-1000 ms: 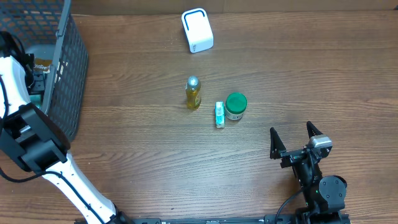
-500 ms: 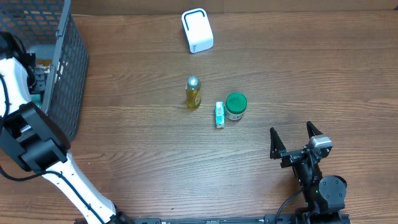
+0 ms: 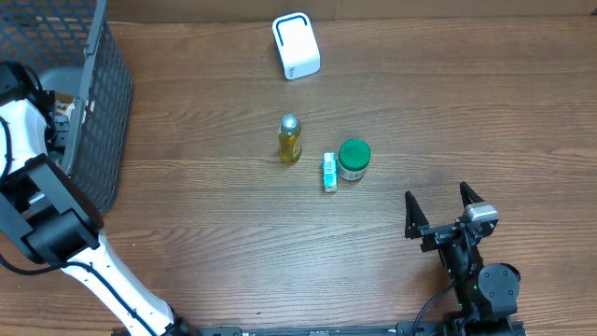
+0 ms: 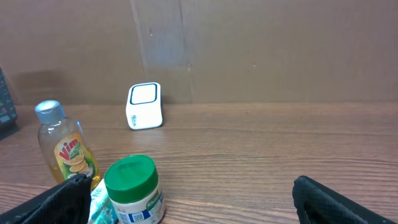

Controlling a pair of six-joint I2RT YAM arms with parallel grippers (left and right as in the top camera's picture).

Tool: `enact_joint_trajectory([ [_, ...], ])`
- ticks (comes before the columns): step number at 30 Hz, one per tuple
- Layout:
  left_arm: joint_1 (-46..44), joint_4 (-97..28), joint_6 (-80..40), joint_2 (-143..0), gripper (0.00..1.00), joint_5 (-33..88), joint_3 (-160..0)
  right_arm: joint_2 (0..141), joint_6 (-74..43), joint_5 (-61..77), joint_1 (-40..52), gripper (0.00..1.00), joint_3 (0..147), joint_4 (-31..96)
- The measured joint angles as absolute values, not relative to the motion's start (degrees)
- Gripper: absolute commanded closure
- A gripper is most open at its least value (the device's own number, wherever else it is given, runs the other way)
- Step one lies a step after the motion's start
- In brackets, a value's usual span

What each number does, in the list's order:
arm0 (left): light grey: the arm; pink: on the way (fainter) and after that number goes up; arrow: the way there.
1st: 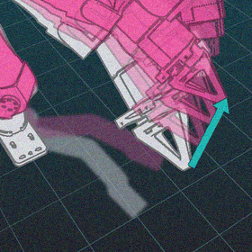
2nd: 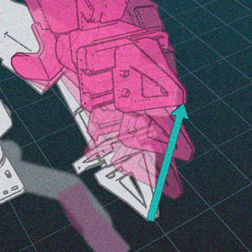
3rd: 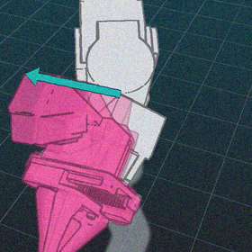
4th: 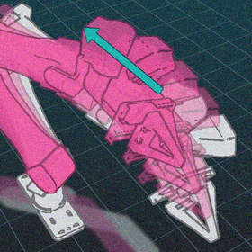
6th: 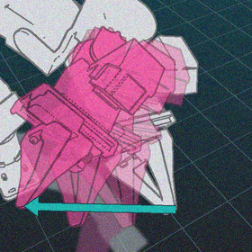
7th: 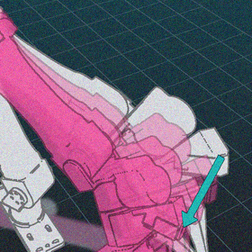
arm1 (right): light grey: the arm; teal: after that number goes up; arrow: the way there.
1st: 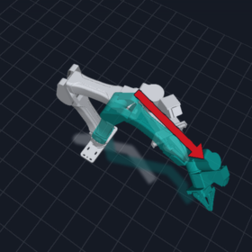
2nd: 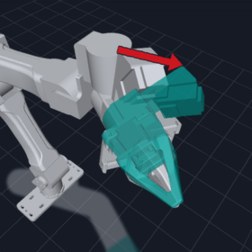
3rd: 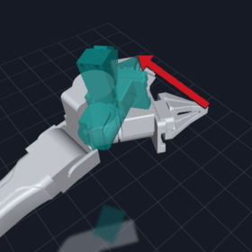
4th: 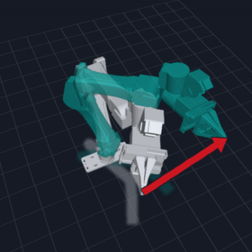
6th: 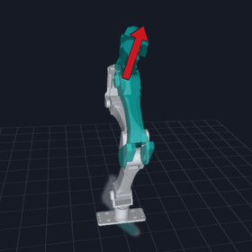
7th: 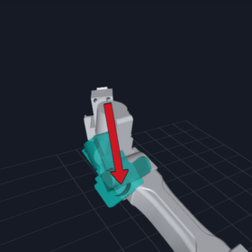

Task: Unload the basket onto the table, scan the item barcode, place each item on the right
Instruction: 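Reach the left gripper into the grey basket and grasp the packs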

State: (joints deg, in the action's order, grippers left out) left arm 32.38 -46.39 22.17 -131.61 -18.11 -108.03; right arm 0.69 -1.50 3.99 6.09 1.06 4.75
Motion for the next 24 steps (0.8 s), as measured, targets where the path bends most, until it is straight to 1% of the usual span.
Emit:
enact_joint_trajectory([
  [5,32.36,-49.01,21.02,-131.48,0.78,-18.44,-109.16,0.69,-1.52,4.01,6.09,0.0,1.06,4.75],
  [7,32.34,-51.11,19.0,-131.48,0.81,-17.65,-110.28,0.69,-1.5,3.99,6.09,0.0,1.06,4.78],
  [12,31.59,-55.55,11.11,-129.73,0.81,-12.88,-116.07,0.69,-1.52,3.99,6.09,0.0,1.06,4.78],
  [15,30.57,-55.75,7.42,-124.77,0.82,-11.9,-118.78,0.69,-1.5,4.01,6.09,0.0,1.06,4.78],
  [20,28.08,-55.2,0.82,-110.15,0.8,-9.5,-122.74,0.69,-1.52,3.99,6.09,0.0,1.06,4.78],
  [24,25.67,-56.75,-4.58,-98.04,0.79,-4.23,-124.81,0.69,-1.5,4.01,6.09,0.0,1.06,4.75],
])
